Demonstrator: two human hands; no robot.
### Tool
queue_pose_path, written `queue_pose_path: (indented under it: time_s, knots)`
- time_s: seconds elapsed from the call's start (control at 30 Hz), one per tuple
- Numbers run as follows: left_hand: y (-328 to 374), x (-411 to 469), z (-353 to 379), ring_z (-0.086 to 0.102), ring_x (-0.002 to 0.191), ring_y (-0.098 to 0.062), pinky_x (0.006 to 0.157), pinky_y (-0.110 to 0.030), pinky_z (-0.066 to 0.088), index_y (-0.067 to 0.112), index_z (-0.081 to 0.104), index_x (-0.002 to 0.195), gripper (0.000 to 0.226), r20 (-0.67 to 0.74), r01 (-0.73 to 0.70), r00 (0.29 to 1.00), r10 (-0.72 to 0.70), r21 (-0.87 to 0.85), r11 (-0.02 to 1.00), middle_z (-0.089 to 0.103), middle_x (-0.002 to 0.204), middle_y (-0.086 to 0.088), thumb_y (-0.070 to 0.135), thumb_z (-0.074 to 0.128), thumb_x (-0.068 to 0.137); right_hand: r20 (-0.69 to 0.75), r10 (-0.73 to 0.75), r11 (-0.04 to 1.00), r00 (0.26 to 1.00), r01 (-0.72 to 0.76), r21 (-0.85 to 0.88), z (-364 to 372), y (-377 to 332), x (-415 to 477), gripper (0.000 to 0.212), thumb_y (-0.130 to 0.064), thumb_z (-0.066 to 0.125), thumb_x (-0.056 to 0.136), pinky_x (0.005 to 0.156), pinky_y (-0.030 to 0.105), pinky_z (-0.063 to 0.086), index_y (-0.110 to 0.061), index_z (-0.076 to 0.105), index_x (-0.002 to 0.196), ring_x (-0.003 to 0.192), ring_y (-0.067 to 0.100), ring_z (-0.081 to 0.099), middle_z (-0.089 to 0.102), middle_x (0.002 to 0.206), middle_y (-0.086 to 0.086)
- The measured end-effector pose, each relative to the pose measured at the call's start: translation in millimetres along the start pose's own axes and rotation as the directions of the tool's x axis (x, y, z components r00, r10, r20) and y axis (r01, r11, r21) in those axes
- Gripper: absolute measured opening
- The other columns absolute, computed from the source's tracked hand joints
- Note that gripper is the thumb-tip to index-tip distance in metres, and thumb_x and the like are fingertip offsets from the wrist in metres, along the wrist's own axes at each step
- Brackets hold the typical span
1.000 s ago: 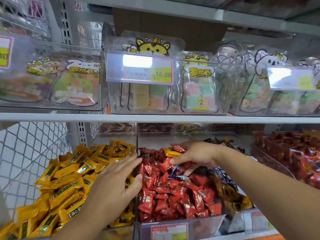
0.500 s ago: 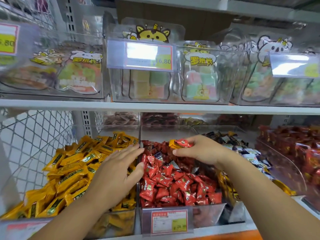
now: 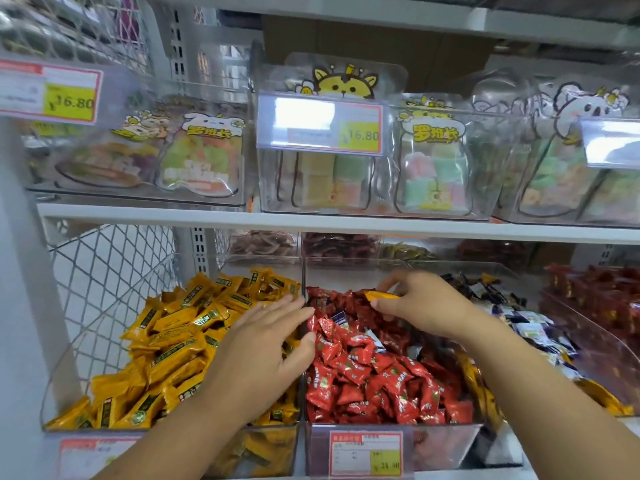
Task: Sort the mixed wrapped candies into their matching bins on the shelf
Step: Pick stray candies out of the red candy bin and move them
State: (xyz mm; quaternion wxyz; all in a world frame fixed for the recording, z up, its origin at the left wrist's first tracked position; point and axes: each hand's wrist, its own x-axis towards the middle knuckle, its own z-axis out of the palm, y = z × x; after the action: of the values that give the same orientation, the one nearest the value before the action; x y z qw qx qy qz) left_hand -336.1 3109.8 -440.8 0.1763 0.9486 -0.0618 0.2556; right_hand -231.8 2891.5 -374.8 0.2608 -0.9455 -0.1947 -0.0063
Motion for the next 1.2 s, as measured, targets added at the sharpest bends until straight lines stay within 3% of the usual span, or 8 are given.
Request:
queue_pose_path:
  time_s: [0.13,0.27,0.43,0.53,0.77,0.87,1.0,1.2]
  knots:
    - [-0.3,0.1,-1.8,0.011,0.128,0.020,0.104,-0.004,-0.008,0.044,0.046,0.137,0.069,-0.024,-0.003,1.000,0.004,0.013,1.000,0.031,0.145,0.029,0.067,0.013,0.080,-0.074,-0.106,0.963,0.992,0.121,0.239,19.4,-42.5,19.3,0.025,-0.039,0.072,0.082,0.080,0.025,0.049,-0.028,0.068,0.103,0.091,0.010,0.064,0.070,0.100,-0.005]
    - [-0.5,0.3,-3.9,0.015,0.123,0.020,0.100,-0.003,-0.006,0.048,0.047,0.135,0.068,-0.036,0.001,0.999,0.000,0.038,0.999,0.035,0.144,0.031,0.067,0.013,0.079,0.139,-0.249,0.918,0.959,0.187,0.351,19.9,-82.2,51.1,0.056,-0.063,0.068,0.073,0.101,0.031,0.045,-0.036,0.062,0.121,0.111,0.009,0.059,0.061,0.127,-0.011]
    - [-1.6,1.0,-4.6,0.016,0.123,0.021,0.100,-0.003,-0.001,0.050,0.044,0.136,0.070,-0.038,-0.005,0.999,0.006,0.032,0.999,0.029,0.137,0.039,0.069,0.010,0.077,0.405,-0.011,0.983,0.914,0.083,-0.161,7.1,-42.3,60.1,0.034,-0.031,0.056,0.096,0.079,0.027,0.055,-0.019,0.059,0.127,0.096,0.019,0.064,0.064,0.112,-0.001]
    - [-1.7,2.7,-3.2,0.020,0.125,0.019,0.101,-0.005,0.001,0.049,0.047,0.134,0.068,-0.050,-0.007,0.999,0.007,0.009,1.000,0.033,0.139,0.035,0.068,0.014,0.078,0.413,0.033,0.942,0.910,0.109,-0.316,36.7,-30.1,57.5,0.040,-0.037,0.058,0.094,0.091,0.031,0.050,-0.020,0.058,0.130,0.108,0.021,0.061,0.062,0.125,0.001]
    - [-3.4,1.7,-3.0,0.016,0.123,0.022,0.096,0.000,0.000,0.047,0.051,0.132,0.067,-0.079,-0.030,0.996,0.029,-0.005,1.000,0.036,0.139,0.034,0.067,0.015,0.079,0.150,-0.006,0.999,0.989,0.012,-0.038,18.4,-18.3,57.7,0.010,-0.017,0.070,0.085,0.077,0.026,0.052,-0.022,0.068,0.094,0.080,0.011,0.063,0.070,0.095,-0.001]
    - [-3.7,1.6,-0.7,0.023,0.123,0.018,0.103,-0.009,0.006,0.044,0.057,0.128,0.062,-0.088,-0.022,0.996,0.019,-0.025,0.999,0.043,0.138,0.029,0.064,0.022,0.081,0.304,0.006,1.000,0.953,-0.006,-0.002,-9.1,-11.7,42.6,0.018,-0.003,0.063,0.087,0.058,0.022,0.054,-0.020,0.058,0.094,0.063,0.010,0.061,0.062,0.081,-0.001]
    - [-2.5,2.1,0.3,0.025,0.124,0.017,0.105,-0.013,0.010,0.043,0.058,0.127,0.064,-0.091,-0.016,0.996,0.013,-0.031,0.999,0.042,0.137,0.029,0.065,0.021,0.080,0.521,0.058,0.996,0.851,-0.014,-0.089,10.0,-6.5,23.9,0.035,0.003,0.059,0.088,0.053,0.021,0.053,-0.014,0.060,0.118,0.071,0.016,0.065,0.063,0.093,0.001]
    - [-1.4,0.8,-0.9,0.025,0.124,0.016,0.107,-0.015,0.011,0.041,0.057,0.128,0.066,-0.085,-0.006,0.996,0.003,-0.042,0.999,0.042,0.137,0.028,0.066,0.020,0.080,0.387,-0.011,0.966,0.922,0.110,-0.234,32.2,3.6,21.6,0.027,-0.001,0.058,0.087,0.059,0.034,0.057,-0.017,0.061,0.108,0.070,0.021,0.064,0.064,0.094,0.006]
